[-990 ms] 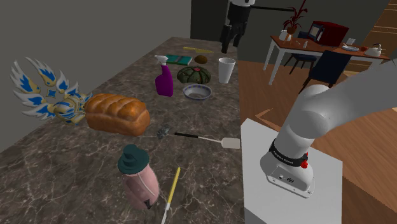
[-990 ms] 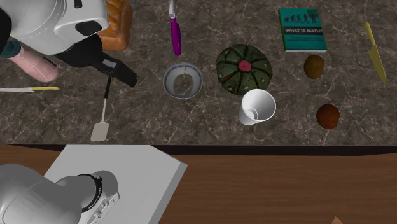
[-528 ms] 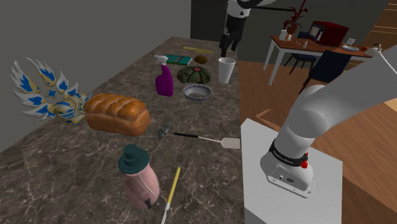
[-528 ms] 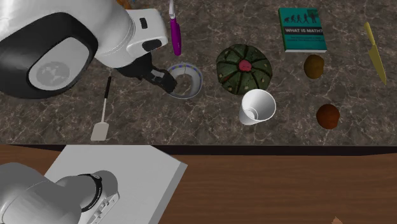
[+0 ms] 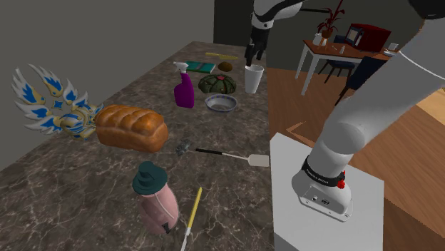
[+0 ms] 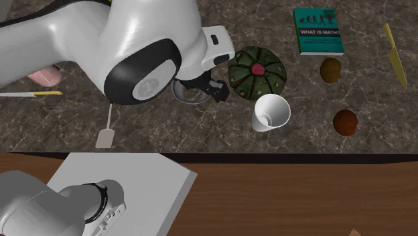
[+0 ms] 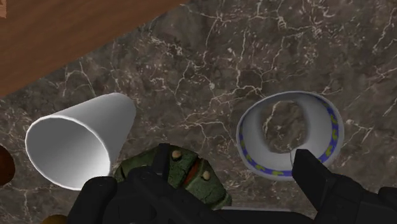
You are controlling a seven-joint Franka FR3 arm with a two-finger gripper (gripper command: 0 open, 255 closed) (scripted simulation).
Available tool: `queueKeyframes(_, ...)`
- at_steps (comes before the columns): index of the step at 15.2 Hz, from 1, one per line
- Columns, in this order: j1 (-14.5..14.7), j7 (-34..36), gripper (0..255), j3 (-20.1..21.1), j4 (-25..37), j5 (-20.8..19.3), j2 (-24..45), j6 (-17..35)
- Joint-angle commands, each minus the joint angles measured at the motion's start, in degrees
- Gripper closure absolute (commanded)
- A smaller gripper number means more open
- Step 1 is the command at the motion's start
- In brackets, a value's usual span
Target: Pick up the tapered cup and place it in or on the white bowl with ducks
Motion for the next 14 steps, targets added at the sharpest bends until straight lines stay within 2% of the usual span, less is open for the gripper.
queueKeyframes(1,-0.2,-2.1,0,-1.6,1.7,0.8,3.7,2.2)
queueKeyframes(8,-1.6,-11.4,0,-6.3,11.4,7.2,18.6,7.2)
queueKeyframes(13,-4.7,-18.2,0,-7.4,20.6,13.6,30.0,8.5)
queueKeyframes(14,-4.9,-18.3,0,-7.3,20.9,13.7,30.3,8.5)
